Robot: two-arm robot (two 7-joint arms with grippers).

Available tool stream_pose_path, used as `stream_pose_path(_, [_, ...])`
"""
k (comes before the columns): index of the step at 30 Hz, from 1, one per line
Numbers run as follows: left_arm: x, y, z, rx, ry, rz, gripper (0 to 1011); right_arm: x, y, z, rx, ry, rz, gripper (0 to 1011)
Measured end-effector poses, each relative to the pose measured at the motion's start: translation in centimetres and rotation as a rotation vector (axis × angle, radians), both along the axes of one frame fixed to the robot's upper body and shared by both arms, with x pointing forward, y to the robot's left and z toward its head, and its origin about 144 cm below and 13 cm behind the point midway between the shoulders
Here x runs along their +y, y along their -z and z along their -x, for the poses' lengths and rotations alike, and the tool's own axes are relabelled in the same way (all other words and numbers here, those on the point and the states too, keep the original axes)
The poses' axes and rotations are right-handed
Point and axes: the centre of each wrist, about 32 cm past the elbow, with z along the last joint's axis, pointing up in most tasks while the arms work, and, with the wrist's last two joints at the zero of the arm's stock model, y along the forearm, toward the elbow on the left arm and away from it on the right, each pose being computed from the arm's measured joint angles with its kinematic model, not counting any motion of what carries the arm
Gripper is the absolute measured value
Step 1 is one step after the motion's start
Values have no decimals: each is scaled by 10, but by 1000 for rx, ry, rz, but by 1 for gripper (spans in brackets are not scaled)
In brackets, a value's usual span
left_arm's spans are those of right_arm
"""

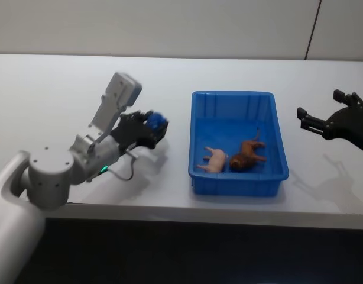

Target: Pick up the two dolls from the table and place them into the box.

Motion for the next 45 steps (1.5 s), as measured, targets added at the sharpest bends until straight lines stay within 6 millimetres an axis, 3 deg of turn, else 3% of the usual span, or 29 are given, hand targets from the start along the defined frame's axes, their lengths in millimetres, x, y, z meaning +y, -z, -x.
stream_pose_path(14, [-54,-37,-15,-124,167,72,359,0,0,0,0,0,0,1001])
stream_pose_path(24, [-89,-49,-21,-163,272,115,707,0,0,0,0,0,0,1001])
stream_pose_path(27, [-94,-51,-22,-170,286,126,765,0,0,0,0,0,0,1001])
stream_pose_path(32, [-98,-52,-20,-183,292,147,944,0,0,0,0,0,0,1001])
stream_pose_path(35, [-97,-52,-16,-190,280,160,1000,0,0,0,0,0,0,1001])
stream_pose_path(45, [-87,-51,-3,-211,236,198,1001,0,0,0,0,0,0,1001])
